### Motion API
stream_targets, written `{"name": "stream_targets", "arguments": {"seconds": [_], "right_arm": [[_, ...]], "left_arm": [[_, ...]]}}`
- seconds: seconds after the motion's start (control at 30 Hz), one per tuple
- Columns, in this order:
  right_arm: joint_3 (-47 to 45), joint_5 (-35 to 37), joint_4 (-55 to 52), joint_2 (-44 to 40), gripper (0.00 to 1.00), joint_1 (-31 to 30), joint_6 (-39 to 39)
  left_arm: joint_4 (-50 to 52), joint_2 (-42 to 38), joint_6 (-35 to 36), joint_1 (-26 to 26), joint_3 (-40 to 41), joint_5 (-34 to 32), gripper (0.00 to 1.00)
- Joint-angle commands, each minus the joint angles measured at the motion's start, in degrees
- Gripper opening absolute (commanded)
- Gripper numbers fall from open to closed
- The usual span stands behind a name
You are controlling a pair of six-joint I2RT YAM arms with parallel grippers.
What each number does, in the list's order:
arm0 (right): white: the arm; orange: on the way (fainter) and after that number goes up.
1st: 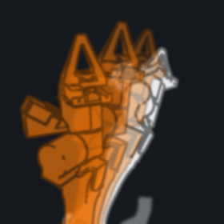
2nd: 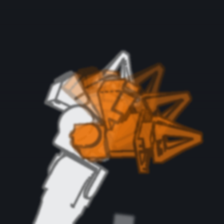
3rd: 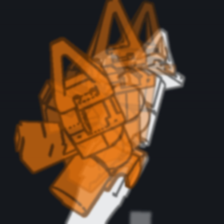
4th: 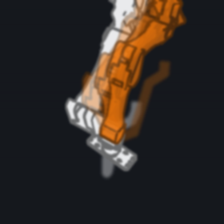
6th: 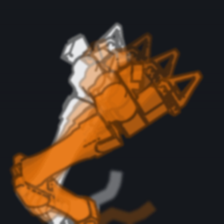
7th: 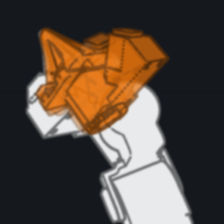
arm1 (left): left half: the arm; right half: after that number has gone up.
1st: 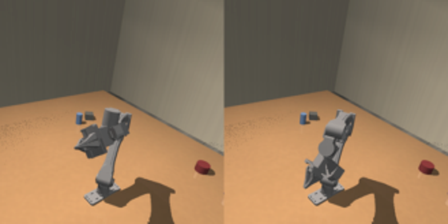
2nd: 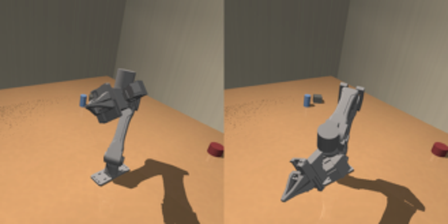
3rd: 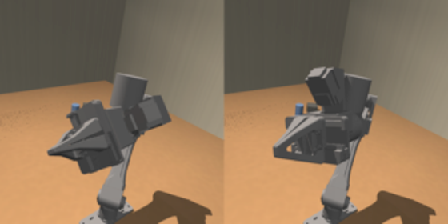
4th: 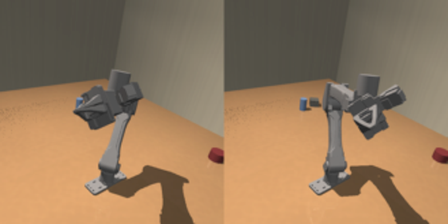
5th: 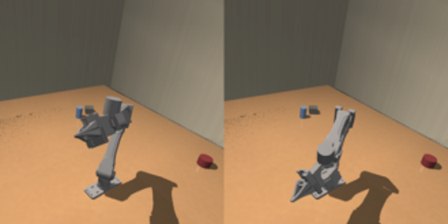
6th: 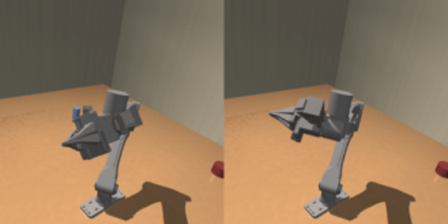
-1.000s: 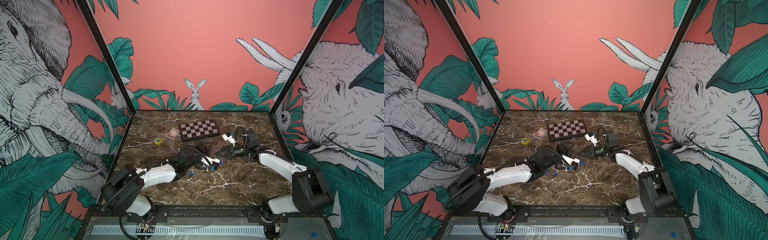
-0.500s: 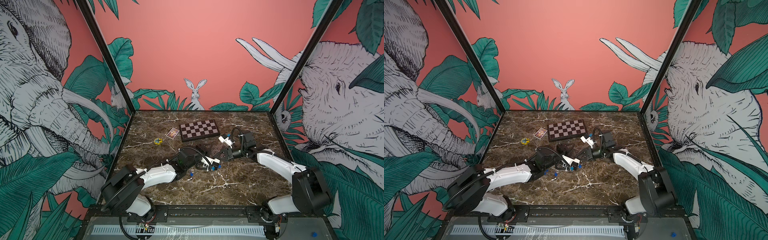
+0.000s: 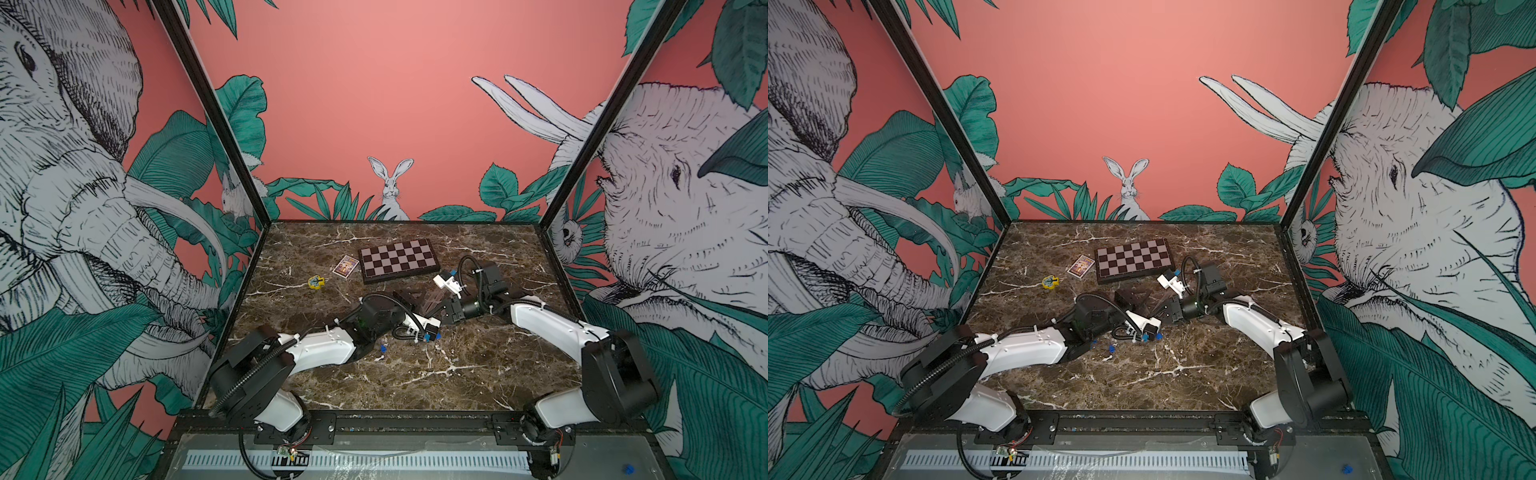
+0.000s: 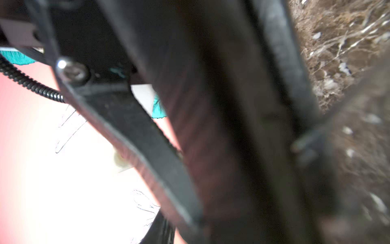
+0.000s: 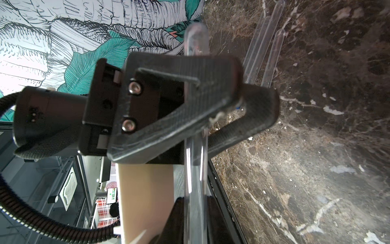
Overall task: Remove stoppers from test tubes
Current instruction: Adjust the test tube.
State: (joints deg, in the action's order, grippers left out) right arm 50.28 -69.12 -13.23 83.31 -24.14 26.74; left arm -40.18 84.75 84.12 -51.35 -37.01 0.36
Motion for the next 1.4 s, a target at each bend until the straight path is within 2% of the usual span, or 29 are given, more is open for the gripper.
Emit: {"name": "stream_targets", "arguments": {"seconds": [0.0,0.13,0.5,0.7,0.9,1.0,1.1,1.23,1.37], "right_arm": [[1.5,-1.5,0.0,0.4,0.19,-0.3,-1.5],[1.7,-1.2,-0.3,0.4,0.20,-0.3,-1.7],[2.4,0.3,-2.4,0.1,0.27,-0.3,-2.6],[2.7,5.5,-2.6,-2.3,0.34,2.8,-1.6],[2.8,10.4,4.2,-7.9,0.41,8.0,4.4],[3.2,15.5,6.6,-11.2,0.43,10.2,7.0],[3.5,24.0,5.5,-15.3,0.44,11.3,6.9],[3.0,34.3,5.2,-20.8,0.44,11.5,6.3],[2.9,40.6,6.0,-23.9,0.44,11.5,6.3]], "left_arm": [[-1.6,0.0,0.7,-0.3,-0.7,-0.2,0.24],[-1.8,0.2,0.8,-0.3,-0.8,-0.4,0.15],[-3.2,0.4,0.8,-0.3,-1.1,-1.2,0.11],[-3.3,-0.4,0.7,-0.3,-0.7,-1.9,0.05],[-3.7,-0.2,-0.1,-0.3,-0.4,-2.4,0.04],[-3.9,0.1,-1.8,-0.3,-0.8,-3.3,0.04],[-1.1,-1.3,-7.9,-0.7,-2.5,-4.9,0.06],[22.1,-4.3,-29.9,-1.2,-13.4,-4.4,0.07],[35.7,-2.4,-47.3,-1.3,-22.9,0.3,0.06]]}}
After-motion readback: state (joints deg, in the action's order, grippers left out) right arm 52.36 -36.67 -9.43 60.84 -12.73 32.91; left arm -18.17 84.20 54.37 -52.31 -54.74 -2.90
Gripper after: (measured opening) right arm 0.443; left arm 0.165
